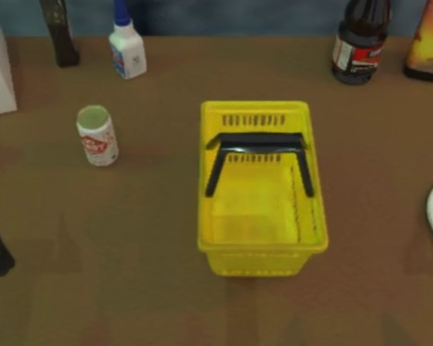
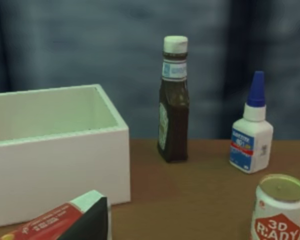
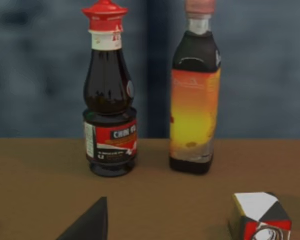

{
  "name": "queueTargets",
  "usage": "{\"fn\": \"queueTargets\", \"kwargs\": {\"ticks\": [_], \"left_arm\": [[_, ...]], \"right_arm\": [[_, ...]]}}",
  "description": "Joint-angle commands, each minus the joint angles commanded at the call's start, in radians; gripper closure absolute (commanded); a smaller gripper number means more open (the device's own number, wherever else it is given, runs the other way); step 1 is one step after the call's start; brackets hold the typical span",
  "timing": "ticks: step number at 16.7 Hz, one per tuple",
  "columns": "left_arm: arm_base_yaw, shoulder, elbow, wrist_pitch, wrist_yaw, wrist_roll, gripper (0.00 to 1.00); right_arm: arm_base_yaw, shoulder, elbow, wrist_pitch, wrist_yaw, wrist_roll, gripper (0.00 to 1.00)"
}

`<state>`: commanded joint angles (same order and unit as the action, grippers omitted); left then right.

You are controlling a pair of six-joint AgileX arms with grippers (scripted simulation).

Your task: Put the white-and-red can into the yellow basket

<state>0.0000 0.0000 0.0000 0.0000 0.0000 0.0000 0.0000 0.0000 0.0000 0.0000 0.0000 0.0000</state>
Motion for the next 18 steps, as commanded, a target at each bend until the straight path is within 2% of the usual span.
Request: {"fn": "queueTargets", "kwargs": {"ticks": [4,8,12,18], "left_arm": [[-0.009,0.029,0.028,-0.026,0.006,0.009,0.00],[-0.050,0.207,0.195,-0.171,0.028,0.062,0.00],[-0.099,0.521,0.486,-0.403,0.046,0.150,0.00],[-0.165,1.142,1.042,-0.796,0.058,0.312,0.00]], "right_arm": [[0.000,0.000,0.000,0.000,0.000,0.000,0.00],[0.000,0.000,0.000,0.000,0.000,0.000,0.00],[0.000,0.000,0.000,0.000,0.000,0.000,0.00],[0.000,0.000,0.000,0.000,0.000,0.000,0.00]]}}
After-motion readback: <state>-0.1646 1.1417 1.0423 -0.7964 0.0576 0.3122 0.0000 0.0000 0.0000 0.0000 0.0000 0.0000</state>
